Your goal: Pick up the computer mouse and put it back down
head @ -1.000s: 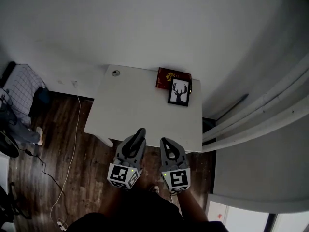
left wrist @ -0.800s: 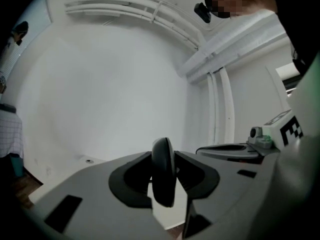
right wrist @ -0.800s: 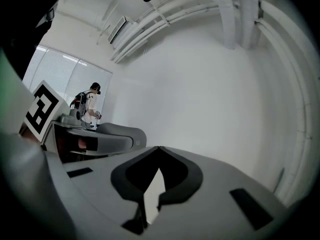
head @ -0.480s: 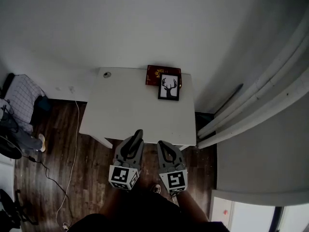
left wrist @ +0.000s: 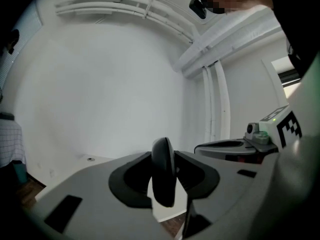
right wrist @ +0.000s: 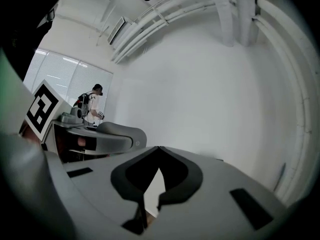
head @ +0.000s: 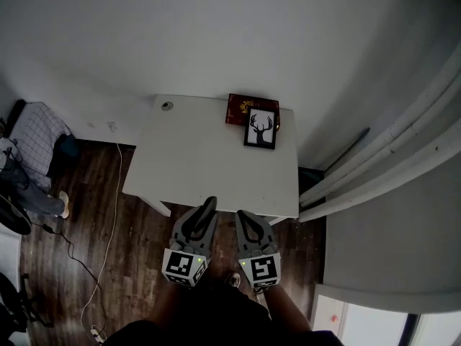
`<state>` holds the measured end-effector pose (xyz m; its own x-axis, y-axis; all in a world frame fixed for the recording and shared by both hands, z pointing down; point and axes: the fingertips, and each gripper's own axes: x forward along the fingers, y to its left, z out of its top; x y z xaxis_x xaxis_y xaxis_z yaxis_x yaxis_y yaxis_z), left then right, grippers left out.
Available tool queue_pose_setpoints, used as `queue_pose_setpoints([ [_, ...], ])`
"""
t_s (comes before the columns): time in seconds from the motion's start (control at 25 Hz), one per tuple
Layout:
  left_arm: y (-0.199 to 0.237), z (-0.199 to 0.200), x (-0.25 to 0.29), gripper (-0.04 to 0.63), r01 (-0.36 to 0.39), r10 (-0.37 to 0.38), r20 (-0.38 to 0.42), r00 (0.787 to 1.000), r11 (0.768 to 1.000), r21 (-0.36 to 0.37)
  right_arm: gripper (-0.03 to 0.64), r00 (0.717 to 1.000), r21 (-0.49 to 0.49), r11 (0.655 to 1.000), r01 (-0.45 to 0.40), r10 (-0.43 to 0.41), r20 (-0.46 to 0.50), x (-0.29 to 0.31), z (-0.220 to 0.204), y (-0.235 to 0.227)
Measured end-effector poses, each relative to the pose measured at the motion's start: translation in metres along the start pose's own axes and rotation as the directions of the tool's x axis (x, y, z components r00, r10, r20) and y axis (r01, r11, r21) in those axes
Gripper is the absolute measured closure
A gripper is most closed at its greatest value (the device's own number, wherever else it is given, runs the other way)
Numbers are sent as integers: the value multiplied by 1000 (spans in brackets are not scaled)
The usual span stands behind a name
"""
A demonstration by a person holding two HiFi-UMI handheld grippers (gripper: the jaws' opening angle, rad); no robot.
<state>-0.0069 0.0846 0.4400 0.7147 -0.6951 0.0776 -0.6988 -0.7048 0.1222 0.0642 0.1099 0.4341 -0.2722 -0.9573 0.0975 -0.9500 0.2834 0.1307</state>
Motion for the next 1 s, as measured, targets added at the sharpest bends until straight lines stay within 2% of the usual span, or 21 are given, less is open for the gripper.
queue_pose_setpoints([
  [0.24, 41, -4, -11, 463, -16, 16, -11, 1000, 1000, -24, 597, 998, -8, 999, -36, 36, -43, 37, -4, 25],
  [0.4, 67, 0, -10, 463, 15, -15, -7, 1000, 999, -35, 597, 997, -23, 999, -24, 22, -71, 66, -11, 34],
  [0.64, 100, -6, 9, 463, 102, -108, -102, 989, 993, -61, 597, 994, -47, 998, 52, -56, -93, 101, 2, 37],
  [0.8, 102, -8, 21, 463, 176, -184, -112, 977, 981, -81, 597, 986, -77, 989, 128, -135, -99, 106, 16, 29],
  [1.0, 97, -18, 40, 463, 229, -247, -125, 961, 963, -143, 597, 974, -98, 980, 176, -187, -126, 104, 13, 14],
])
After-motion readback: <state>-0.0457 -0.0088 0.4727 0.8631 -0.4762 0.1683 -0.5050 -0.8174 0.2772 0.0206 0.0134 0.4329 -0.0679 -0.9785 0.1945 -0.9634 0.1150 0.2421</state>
